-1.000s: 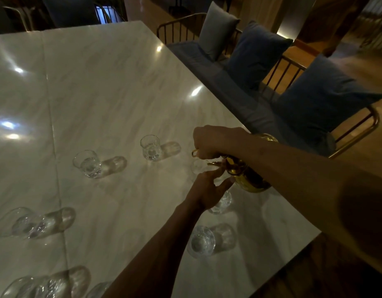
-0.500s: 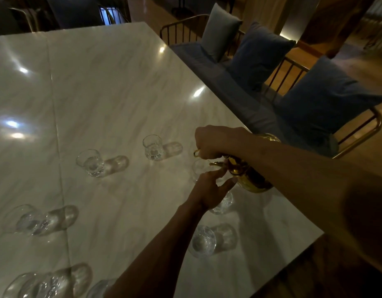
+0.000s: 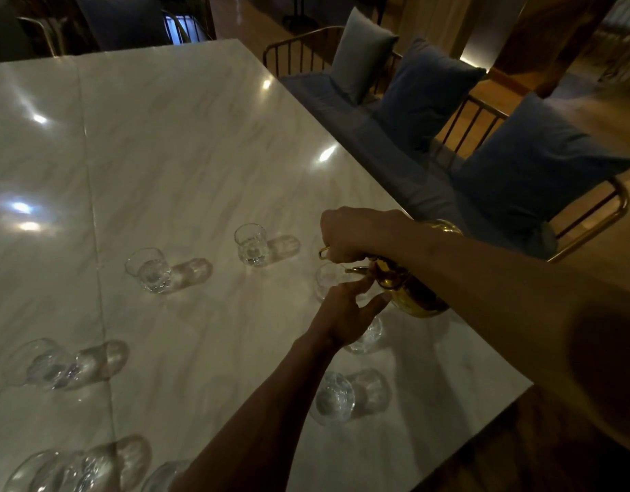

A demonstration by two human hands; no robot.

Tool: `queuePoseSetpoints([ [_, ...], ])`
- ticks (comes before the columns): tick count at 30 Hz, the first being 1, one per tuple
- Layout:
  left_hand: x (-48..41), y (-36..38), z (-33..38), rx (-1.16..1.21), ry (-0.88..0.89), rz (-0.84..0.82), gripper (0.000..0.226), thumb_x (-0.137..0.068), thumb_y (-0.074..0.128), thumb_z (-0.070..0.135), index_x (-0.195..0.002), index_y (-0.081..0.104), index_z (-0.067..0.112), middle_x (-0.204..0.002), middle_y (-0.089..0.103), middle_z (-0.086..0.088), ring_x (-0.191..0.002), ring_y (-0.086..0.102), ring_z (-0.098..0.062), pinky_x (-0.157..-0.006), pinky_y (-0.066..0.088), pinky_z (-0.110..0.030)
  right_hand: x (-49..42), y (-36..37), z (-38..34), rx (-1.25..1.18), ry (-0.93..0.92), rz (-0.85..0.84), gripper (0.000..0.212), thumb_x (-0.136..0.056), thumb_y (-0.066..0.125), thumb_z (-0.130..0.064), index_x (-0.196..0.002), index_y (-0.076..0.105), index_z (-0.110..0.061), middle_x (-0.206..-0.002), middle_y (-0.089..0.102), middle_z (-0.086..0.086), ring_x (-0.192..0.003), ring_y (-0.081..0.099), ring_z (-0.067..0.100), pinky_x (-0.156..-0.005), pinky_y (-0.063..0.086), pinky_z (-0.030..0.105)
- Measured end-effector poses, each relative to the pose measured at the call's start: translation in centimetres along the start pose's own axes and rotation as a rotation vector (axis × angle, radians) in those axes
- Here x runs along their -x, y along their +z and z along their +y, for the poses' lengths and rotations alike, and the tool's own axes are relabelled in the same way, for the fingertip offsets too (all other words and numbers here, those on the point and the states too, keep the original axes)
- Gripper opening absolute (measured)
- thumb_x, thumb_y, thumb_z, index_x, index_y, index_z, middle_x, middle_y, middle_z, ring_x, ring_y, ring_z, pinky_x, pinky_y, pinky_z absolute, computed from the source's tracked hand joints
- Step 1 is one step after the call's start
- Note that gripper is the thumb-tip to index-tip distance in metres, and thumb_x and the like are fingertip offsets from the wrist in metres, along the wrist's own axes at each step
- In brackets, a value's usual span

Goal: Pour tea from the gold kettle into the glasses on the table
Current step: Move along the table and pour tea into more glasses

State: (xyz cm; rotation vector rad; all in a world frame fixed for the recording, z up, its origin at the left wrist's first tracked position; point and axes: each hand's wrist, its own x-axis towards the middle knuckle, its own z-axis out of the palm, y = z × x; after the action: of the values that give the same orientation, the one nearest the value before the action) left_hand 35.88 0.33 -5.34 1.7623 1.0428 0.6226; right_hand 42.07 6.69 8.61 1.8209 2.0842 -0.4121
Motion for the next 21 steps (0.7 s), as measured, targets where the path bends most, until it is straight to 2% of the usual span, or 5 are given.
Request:
queuePoseSetpoints([
  [4, 0.1, 0.0, -0.1, -0.002, -0.005, -0.006, 0.051, -0.098, 0.061, 0.042, -0.143, 0.057, 0.019, -0.147, 0.055, 0.001, -0.132, 0.054, -0.013, -0.098, 0.04, -0.022, -0.1, 0.1, 0.0, -0.003, -0.01, 0.004, 0.016, -0.093, 0.062, -0.017, -0.085, 0.05, -0.009, -0.071, 0.059, 0.006, -0.055, 0.057, 0.015, -0.052, 0.042, 0.024],
  [11, 0.4, -0.3, 0.3, -0.031, -0.017, -0.023, 0.053, -0.099, 0.059, 0.041, -0.145, 0.054, 0.018, -0.147, 0.056, -0.001, -0.131, 0.054, -0.012, -0.103, 0.04, -0.023, 0.2, 0.2, 0.1, -0.013, 0.001, 0.011, 0.03, -0.092, 0.061, -0.014, -0.067, 0.044, -0.013, -0.068, 0.056, 0.007, -0.053, 0.053, 0.014, -0.05, 0.039, 0.023],
  [17, 0.8, -1.5, 1.2, -0.09, 0.036, -0.048, 0.049, -0.099, 0.06, 0.037, -0.145, 0.054, 0.023, -0.141, 0.062, 0.002, -0.131, 0.055, -0.01, -0.105, 0.047, -0.032, 1.2, -0.3, 1.2, -0.106, 0.002, 0.052, 0.033, -0.093, 0.062, -0.025, -0.067, 0.042, -0.017, -0.071, 0.056, 0.006, -0.059, 0.056, 0.017, -0.058, 0.044, 0.029],
  [19, 0.8, -1.9, 1.9, -0.129, 0.027, -0.08, 0.053, -0.099, 0.059, 0.037, -0.15, 0.048, 0.024, -0.142, 0.06, -0.001, -0.127, 0.057, -0.011, -0.103, 0.045, -0.026, 1.8, -0.5, 1.7, -0.152, 0.008, 0.073, 0.031, -0.093, 0.062, -0.024, -0.068, 0.044, -0.017, -0.071, 0.055, 0.005, -0.059, 0.055, 0.016, -0.056, 0.042, 0.027],
  [21, 0.9, -2.2, 2.6, -0.163, 0.019, -0.102, 0.058, -0.1, 0.059, 0.036, -0.154, 0.039, 0.026, -0.142, 0.06, -0.005, -0.124, 0.06, -0.015, -0.095, 0.04, -0.016, 2.6, -0.7, 2.2, -0.201, 0.012, 0.1, 0.02, -0.092, 0.062, -0.022, -0.077, 0.053, -0.013, -0.073, 0.057, 0.005, -0.06, 0.056, 0.016, -0.055, 0.042, 0.026],
])
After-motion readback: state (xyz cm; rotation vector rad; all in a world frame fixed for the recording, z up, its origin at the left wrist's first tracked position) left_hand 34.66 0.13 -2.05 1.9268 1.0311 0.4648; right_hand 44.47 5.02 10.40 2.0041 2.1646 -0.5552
